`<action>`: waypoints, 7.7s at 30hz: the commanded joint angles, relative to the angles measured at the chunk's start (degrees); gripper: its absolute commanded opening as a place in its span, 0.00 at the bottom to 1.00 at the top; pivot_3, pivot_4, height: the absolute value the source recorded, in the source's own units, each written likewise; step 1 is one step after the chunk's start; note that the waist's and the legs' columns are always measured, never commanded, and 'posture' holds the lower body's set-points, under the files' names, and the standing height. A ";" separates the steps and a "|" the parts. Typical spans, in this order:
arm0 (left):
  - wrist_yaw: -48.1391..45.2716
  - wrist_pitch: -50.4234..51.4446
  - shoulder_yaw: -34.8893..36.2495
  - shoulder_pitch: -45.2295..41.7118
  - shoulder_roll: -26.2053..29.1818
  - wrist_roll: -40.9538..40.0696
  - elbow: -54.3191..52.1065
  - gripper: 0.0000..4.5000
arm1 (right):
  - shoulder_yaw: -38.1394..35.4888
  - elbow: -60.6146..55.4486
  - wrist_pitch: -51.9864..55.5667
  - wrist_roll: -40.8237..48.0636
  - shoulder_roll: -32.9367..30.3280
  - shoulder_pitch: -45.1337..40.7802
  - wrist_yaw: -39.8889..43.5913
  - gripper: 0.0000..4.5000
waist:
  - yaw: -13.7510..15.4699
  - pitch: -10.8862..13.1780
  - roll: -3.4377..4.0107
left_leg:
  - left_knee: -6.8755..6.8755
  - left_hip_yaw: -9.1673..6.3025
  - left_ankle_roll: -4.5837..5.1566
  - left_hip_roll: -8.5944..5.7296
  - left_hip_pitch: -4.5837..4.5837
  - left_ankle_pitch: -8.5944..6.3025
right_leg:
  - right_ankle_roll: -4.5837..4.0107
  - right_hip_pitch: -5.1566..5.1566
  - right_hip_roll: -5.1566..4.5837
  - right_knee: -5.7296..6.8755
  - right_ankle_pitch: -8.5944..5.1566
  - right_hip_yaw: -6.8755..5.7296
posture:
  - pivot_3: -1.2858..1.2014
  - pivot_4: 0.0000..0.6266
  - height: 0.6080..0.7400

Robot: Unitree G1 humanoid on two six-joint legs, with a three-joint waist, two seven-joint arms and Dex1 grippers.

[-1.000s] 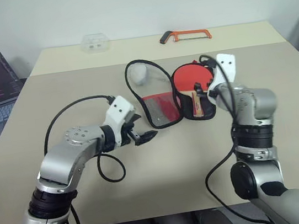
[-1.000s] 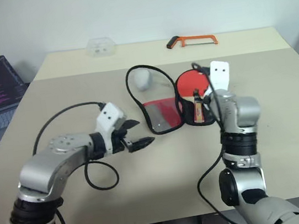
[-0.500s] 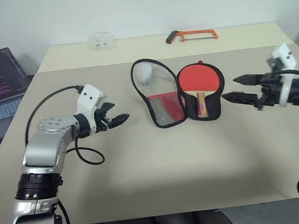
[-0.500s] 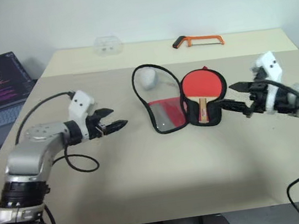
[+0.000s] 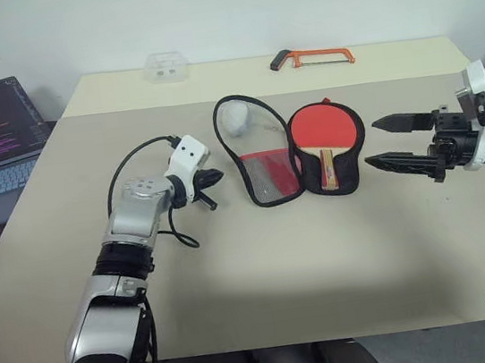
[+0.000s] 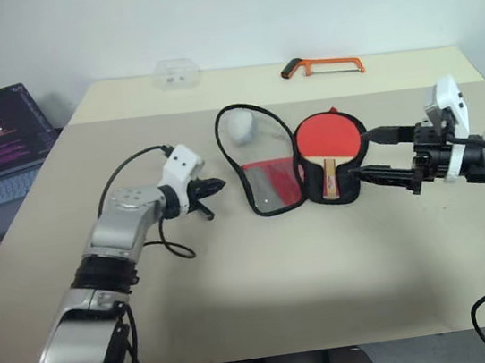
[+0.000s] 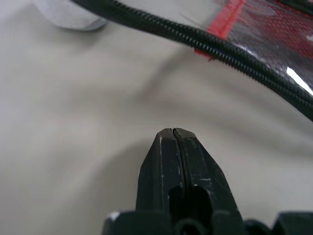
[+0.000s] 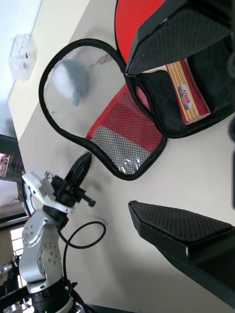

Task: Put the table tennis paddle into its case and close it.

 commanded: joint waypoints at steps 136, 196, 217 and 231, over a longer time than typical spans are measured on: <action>-11.06 12.76 3.24 17.11 10.33 -16.06 -43.62 1.00 | 6.70 -17.68 43.56 33.76 16.56 32.63 -34.82 0.00 | -0.32 -0.88 -0.24 | -0.35 -0.74 0.22 0.06 0.49 -0.14 | -0.01 1.08 0.11 -0.80 -0.02 -0.37 | 0.52 0.24 1.00; -17.12 -14.42 -2.69 -11.45 -7.82 -0.97 10.72 1.00 | 26.61 -4.29 -2.93 -15.08 27.14 15.68 -33.51 0.99 | 2.09 -0.96 -0.51 | -0.01 -1.30 0.02 -0.03 -0.03 0.00 | -0.12 0.98 0.09 -0.79 0.05 -1.27 | 0.52 0.24 1.00; 0.98 -31.14 -7.28 -19.74 -17.33 16.36 39.94 1.00 | 26.43 -3.48 -1.68 -18.97 30.25 14.71 -33.94 0.99 | 2.32 -1.06 -0.49 | 0.04 -1.31 0.21 -0.09 0.06 -0.09 | -0.12 1.14 0.06 -0.76 0.05 -1.40 | 0.52 0.24 1.00; 8.89 -29.65 -7.26 -22.95 -20.79 20.68 44.08 0.17 | 28.66 0.98 3.04 -25.67 29.76 15.25 -38.66 1.00 | 2.53 -1.88 -0.37 | 0.04 -1.36 0.25 -0.25 0.67 -0.10 | -0.11 1.86 0.01 -0.81 0.03 -1.51 | 0.52 0.24 1.00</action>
